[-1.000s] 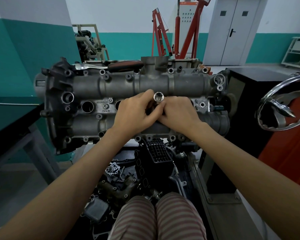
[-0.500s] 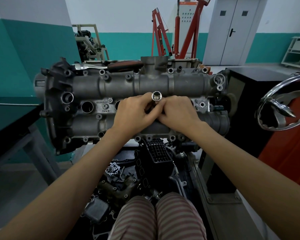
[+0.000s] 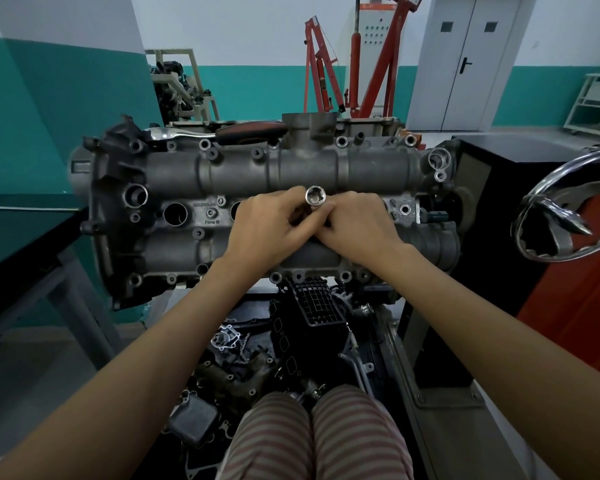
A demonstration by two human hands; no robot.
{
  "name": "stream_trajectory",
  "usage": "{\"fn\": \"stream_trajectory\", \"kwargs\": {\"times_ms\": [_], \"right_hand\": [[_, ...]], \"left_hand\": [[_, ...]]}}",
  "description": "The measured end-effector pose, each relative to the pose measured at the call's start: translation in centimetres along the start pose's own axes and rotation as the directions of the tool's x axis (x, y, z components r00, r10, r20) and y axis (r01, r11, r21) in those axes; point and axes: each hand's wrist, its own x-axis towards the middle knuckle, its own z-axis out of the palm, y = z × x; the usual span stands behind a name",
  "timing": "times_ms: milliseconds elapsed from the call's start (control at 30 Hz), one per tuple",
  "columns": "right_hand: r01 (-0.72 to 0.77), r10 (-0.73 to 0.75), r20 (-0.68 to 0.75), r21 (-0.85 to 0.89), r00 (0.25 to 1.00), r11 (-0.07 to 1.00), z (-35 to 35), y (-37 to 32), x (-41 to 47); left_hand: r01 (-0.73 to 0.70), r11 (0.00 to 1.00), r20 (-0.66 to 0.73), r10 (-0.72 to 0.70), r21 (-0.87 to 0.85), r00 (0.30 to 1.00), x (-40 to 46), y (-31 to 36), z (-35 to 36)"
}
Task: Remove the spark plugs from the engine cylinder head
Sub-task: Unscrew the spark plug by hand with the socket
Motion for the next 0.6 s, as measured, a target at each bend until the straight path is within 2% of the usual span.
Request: {"fn": "stream_trajectory", "kwargs": {"times_ms": [233,467,600], "right_hand": [[0.013,-0.013,-0.037,0.008,0.999,1.000,-0.01,-0.18,-0.01],[0.002,-0.001,0.018,-0.056,1.000,0.998,0.16,0.12,0.09],[0.040,-0.040,0.003,-0.020,0.999,0.999,0.07,0.03,0.01]], "left_hand": [[-0.013,1.000,-0.008,0.013,0.027,1.000,-0.02,0.17,0.06],[-0.025,0.999,-0.025,0.026,0.041,0.999,-0.05,-0.02,0.01],[-0.024,1.000,-0.018,0.024,0.005,1.000,-0.12,0.15,-0.02]]}}
